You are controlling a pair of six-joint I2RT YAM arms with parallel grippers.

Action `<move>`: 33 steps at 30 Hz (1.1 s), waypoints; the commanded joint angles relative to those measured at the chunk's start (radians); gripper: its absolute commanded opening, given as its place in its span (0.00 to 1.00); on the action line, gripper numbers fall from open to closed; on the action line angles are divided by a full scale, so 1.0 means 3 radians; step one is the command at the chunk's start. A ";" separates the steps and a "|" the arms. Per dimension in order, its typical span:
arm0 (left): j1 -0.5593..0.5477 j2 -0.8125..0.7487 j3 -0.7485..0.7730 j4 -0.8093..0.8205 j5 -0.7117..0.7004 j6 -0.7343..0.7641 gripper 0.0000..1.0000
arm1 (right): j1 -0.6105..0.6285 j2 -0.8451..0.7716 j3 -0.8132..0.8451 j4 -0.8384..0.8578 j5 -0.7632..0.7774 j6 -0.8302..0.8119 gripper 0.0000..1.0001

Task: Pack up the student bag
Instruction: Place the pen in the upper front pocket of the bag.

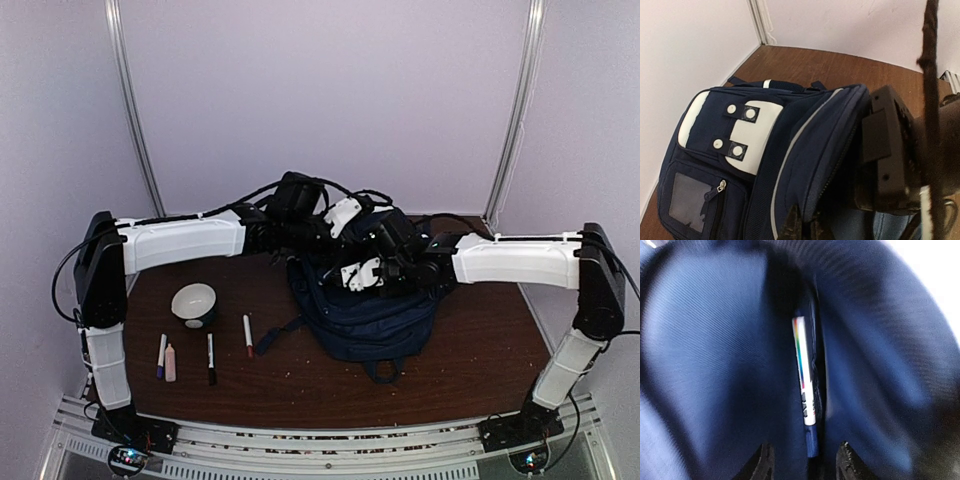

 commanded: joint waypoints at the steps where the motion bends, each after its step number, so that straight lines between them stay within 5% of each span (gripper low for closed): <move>1: 0.0022 -0.0067 0.0108 0.0380 0.0064 -0.0076 0.00 | -0.0015 -0.0624 -0.0012 -0.0612 -0.0603 0.0443 0.43; 8: 0.0033 0.0066 -0.0002 0.0349 0.0241 -0.0176 0.00 | -0.0025 -0.1208 -0.0243 -0.1462 -0.1573 0.0931 0.44; 20: 0.0033 0.0107 -0.0141 0.0443 0.0296 -0.0264 0.00 | -0.0734 -0.1203 -0.0149 -0.0767 -0.1965 0.1635 0.44; 28: 0.0033 0.0065 -0.0078 0.0406 0.0298 -0.0284 0.00 | -0.0735 -0.0674 0.0139 -0.0466 -0.1992 0.1562 0.56; 33: 0.0033 0.0012 -0.0082 0.0387 0.0236 -0.0271 0.00 | -0.0718 -0.0484 0.0244 -0.0306 -0.1804 0.1508 0.48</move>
